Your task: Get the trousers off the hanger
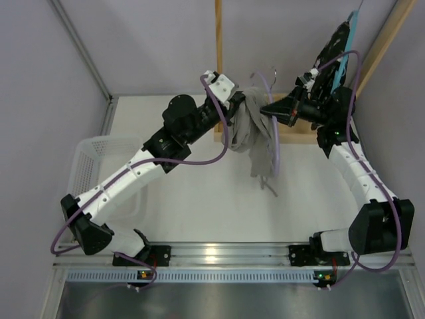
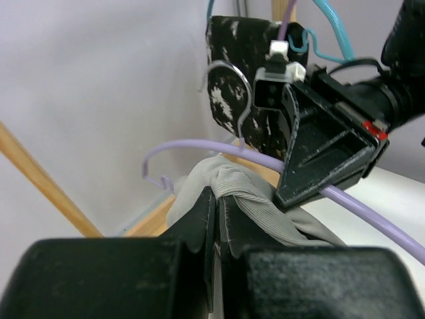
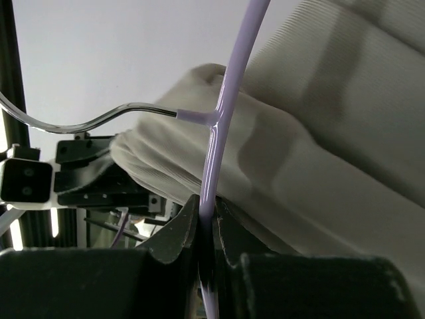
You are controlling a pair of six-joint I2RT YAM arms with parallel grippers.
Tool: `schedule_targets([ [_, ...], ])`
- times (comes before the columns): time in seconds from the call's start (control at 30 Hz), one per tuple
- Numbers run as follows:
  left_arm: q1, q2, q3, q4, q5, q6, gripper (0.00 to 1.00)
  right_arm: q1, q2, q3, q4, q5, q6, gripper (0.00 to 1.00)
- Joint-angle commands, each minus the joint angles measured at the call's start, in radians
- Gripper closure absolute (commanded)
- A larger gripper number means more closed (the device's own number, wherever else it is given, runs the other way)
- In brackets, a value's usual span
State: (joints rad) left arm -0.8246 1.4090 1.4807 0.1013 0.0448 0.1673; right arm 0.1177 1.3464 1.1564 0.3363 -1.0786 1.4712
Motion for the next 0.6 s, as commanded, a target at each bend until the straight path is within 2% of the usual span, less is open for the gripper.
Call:
schedule_targets([
  [0.0,0.010,-0.059,0.108,0.081,-0.083,0.005,1.00,-0.032,0.008,-0.023,0.125,-0.018,0.005,1.00],
  [0.2,0.022,-0.027,0.233,0.080,-0.143,0.035,1.00,-0.050,0.011,-0.064,0.101,-0.041,-0.058,1.00],
  [0.43,0.073,0.034,0.420,0.058,-0.200,0.061,1.00,-0.061,0.010,-0.127,-0.039,-0.061,-0.222,1.00],
  [0.57,0.096,0.048,0.474,0.058,-0.207,0.084,1.00,-0.064,0.014,-0.146,-0.101,-0.064,-0.296,1.00],
])
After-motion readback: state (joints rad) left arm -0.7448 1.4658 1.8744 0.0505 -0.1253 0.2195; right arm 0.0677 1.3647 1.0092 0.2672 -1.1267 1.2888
